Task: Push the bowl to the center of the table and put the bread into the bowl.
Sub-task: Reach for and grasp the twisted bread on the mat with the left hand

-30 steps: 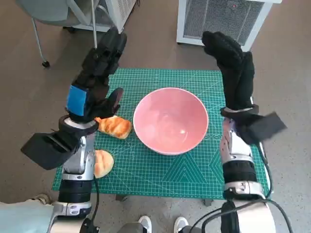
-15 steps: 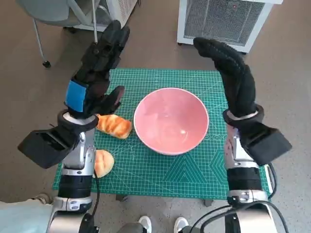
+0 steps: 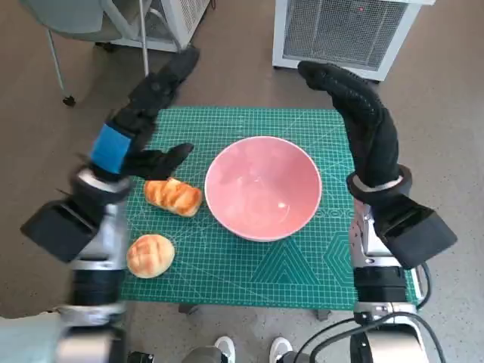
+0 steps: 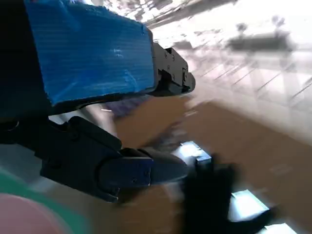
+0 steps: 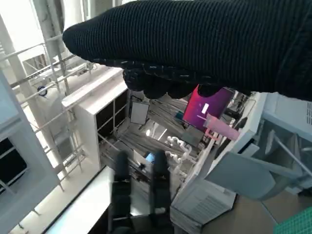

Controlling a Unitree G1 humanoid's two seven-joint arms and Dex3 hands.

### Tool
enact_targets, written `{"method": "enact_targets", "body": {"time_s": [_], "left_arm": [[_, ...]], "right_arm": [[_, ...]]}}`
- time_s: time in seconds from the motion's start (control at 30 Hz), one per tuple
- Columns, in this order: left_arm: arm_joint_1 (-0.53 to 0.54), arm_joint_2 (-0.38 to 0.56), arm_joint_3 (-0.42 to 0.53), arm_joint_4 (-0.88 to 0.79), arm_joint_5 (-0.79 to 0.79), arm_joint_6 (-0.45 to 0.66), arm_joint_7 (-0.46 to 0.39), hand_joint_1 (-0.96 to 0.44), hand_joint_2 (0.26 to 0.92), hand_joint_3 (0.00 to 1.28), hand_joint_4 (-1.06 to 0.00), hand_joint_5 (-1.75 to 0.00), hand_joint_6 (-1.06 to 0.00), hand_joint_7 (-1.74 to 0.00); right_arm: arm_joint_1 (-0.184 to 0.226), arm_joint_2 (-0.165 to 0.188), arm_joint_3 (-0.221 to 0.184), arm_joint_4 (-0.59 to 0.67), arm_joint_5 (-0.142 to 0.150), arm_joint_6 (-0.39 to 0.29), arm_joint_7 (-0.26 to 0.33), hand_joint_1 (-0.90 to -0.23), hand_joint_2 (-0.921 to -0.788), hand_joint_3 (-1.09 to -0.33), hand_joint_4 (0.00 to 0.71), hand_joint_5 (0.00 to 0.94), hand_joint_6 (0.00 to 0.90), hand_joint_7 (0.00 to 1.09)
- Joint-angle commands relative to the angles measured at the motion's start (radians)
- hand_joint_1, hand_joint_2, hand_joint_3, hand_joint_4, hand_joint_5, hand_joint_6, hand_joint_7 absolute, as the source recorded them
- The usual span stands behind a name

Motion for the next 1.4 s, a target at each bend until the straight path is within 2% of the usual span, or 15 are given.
{"method": "enact_targets", "body": {"time_s": [0.03, 0.1, 0.17, 0.3, 0.57, 0.63, 0.73, 0.9, 1.1, 1.4], "left_arm": [[-0.006, 0.147, -0.01, -0.003, 0.12, 0.083, -0.021, -0.64, 0.921, 0.31, -0.15, 0.0, -0.2, 0.0], [-0.007, 0.189, -0.024, 0.004, 0.156, 0.119, -0.033, -0.64, 0.921, 0.28, -0.15, 0.0, -0.19, 0.0], [-0.009, 0.239, -0.043, 0.019, 0.205, 0.16, -0.046, -0.61, 0.921, 0.17, -0.14, 0.0, -0.18, 0.0], [-0.008, 0.276, -0.069, 0.039, 0.259, 0.183, -0.037, -0.59, 0.913, 0.06, -0.15, 0.0, -0.19, -0.01], [0.001, 0.322, -0.15, 0.099, 0.346, 0.218, -0.067, -0.53, 0.824, 0.0, -0.17, -0.01, -0.23, -0.02], [0.003, 0.33, -0.167, 0.099, 0.355, 0.236, -0.084, -0.47, 0.797, 0.0, -0.17, -0.01, -0.24, -0.03], [0.011, 0.337, -0.191, 0.076, 0.372, 0.284, -0.121, -0.26, 0.755, 0.01, -0.16, 0.0, -0.24, -0.02], [0.028, 0.345, -0.228, 0.014, 0.409, 0.382, -0.177, -0.06, 0.738, 0.01, -0.14, 0.0, -0.23, -0.01], [0.037, 0.338, -0.263, -0.023, 0.437, 0.438, -0.211, -0.03, 0.736, 0.01, -0.14, 0.0, -0.23, -0.01], [0.038, 0.32, -0.315, 0.0, 0.465, 0.408, -0.198, -0.13, 0.74, 0.01, -0.15, 0.0, -0.23, -0.01]], "right_arm": [[0.03, 0.003, 0.007, -0.013, 0.015, 0.015, 0.001, -0.705, -0.921, -0.777, 0.257, 0.007, 0.037, 0.64], [0.031, 0.002, 0.006, -0.014, 0.015, 0.013, 0.001, -0.703, -0.921, -0.779, 0.257, 0.006, 0.035, 0.64], [0.031, 0.0, 0.005, -0.014, 0.014, 0.009, 0.001, -0.705, -0.921, -0.782, 0.256, 0.006, 0.032, 0.64], [0.033, 0.001, 0.005, -0.015, 0.014, 0.009, 0.0, -0.706, -0.921, -0.787, 0.255, 0.004, 0.017, 0.67], [0.029, 0.002, -0.002, 0.001, 0.021, 0.011, -0.003, -0.713, -0.921, -0.789, 0.253, 0.003, 0.002, 0.69], [0.03, 0.004, -0.002, 0.0, 0.021, 0.014, -0.005, -0.714, -0.921, -0.789, 0.253, 0.003, 0.001, 0.69], [0.032, 0.006, -0.001, -0.005, 0.017, 0.017, -0.011, -0.714, -0.921, -0.788, 0.254, 0.003, 0.0, 0.7], [0.037, 0.005, -0.001, -0.014, 0.01, 0.022, -0.021, -0.72, -0.921, -0.788, 0.253, 0.002, -0.001, 0.7], [0.042, 0.003, 0.001, -0.024, 0.005, 0.028, -0.032, -0.724, -0.921, -0.792, 0.253, 0.003, -0.001, 0.69], [0.043, 0.001, 0.001, -0.022, 0.006, 0.034, -0.036, -0.72, -0.921, -0.795, 0.252, 0.002, -0.001, 0.69]]}}
